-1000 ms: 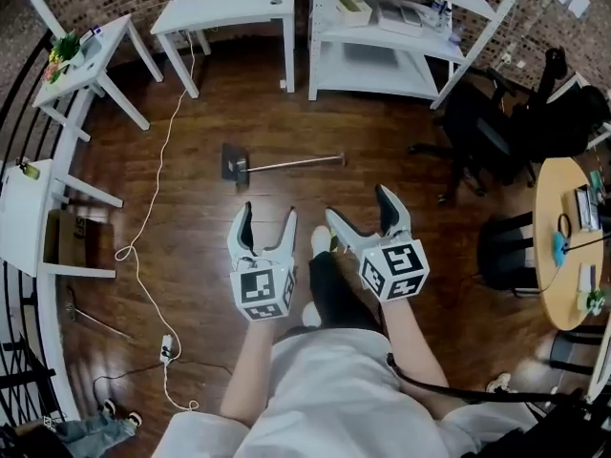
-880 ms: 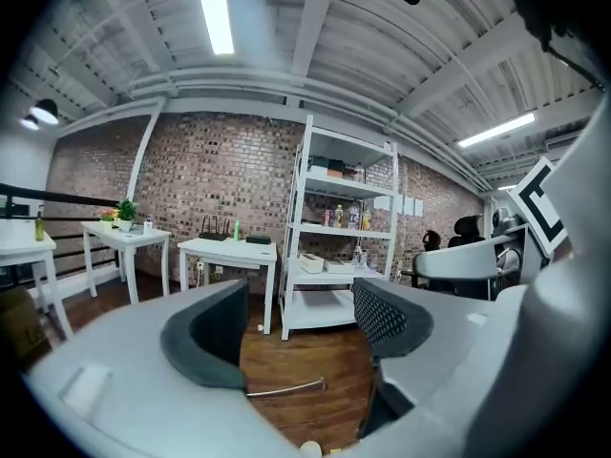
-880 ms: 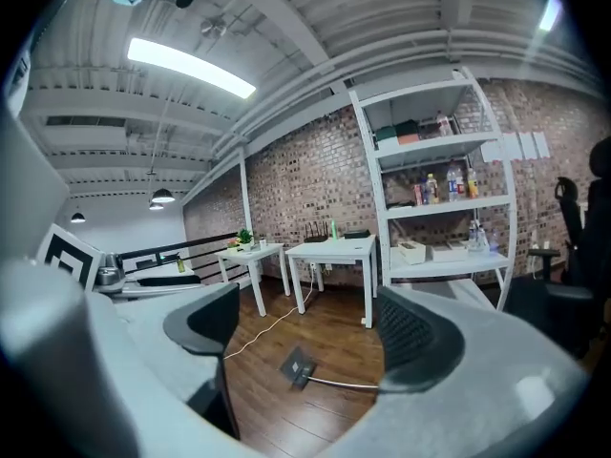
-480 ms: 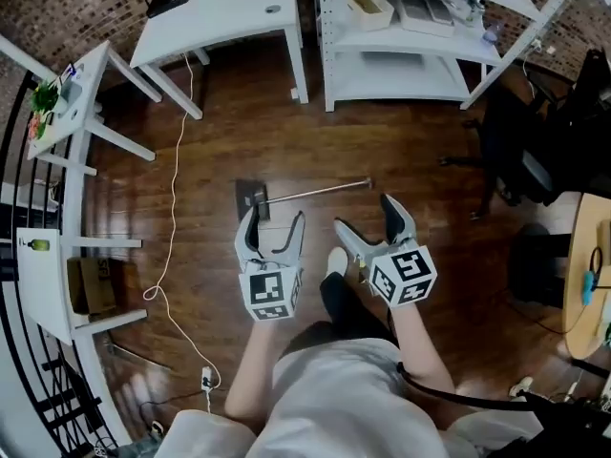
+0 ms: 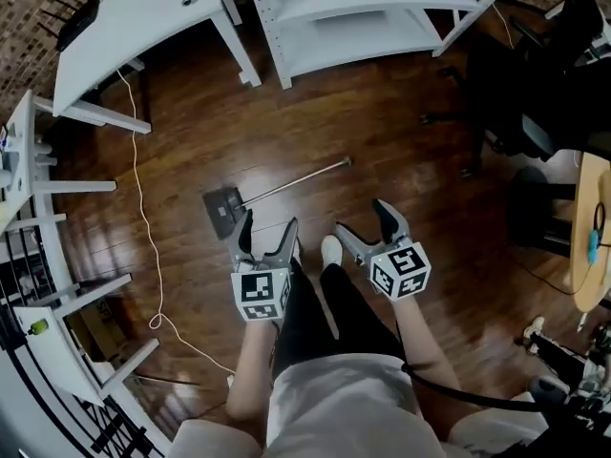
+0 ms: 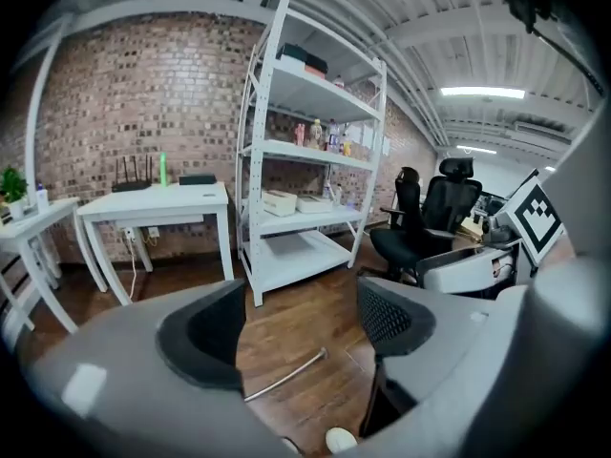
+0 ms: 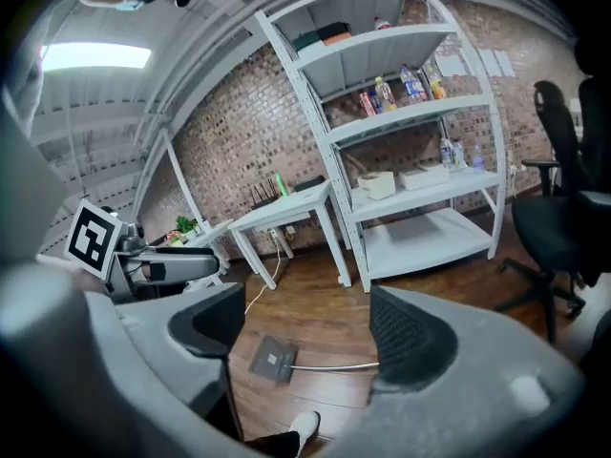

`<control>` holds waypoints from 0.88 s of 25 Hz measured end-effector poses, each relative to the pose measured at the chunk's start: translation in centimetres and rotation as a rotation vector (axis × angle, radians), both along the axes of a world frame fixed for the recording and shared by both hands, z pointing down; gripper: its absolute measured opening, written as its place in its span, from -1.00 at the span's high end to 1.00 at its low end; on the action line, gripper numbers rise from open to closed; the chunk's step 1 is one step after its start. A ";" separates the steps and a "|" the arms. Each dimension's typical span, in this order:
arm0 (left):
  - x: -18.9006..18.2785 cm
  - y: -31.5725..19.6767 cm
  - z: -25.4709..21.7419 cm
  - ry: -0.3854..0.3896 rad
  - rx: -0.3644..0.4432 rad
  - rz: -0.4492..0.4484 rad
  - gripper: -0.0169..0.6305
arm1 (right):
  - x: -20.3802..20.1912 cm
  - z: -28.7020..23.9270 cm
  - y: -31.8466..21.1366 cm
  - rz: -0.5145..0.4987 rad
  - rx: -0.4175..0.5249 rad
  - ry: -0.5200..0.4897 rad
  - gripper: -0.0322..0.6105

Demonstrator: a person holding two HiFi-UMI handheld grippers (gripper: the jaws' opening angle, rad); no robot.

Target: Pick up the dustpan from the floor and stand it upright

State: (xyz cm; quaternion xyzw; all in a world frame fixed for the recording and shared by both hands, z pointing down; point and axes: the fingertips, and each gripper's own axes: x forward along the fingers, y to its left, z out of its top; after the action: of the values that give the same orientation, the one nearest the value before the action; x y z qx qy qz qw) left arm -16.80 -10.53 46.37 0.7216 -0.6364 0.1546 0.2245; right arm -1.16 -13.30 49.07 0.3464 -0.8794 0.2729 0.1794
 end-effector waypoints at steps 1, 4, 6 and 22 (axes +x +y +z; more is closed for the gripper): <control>0.1 -0.6 1.7 0.010 -0.028 0.026 -0.21 | 0.1 1.5 -0.3 0.014 -0.019 0.013 -0.33; 0.5 -2.4 7.5 0.031 -0.091 0.095 -0.21 | 0.1 7.0 -1.6 0.070 -0.095 0.009 -0.33; 0.7 -3.5 12.2 0.029 -0.123 0.141 -0.21 | 0.1 11.5 -2.7 0.123 -0.159 -0.011 -0.33; 0.1 -1.5 53.3 0.019 -0.411 0.320 -0.11 | -0.7 56.6 -9.4 0.507 -0.570 -0.105 -0.33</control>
State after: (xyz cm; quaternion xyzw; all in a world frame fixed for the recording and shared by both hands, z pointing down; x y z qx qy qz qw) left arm -16.69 -11.99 99.65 0.7537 -0.4672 0.3074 0.3453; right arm -1.84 -22.73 105.63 0.4746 -0.6627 0.5595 0.1501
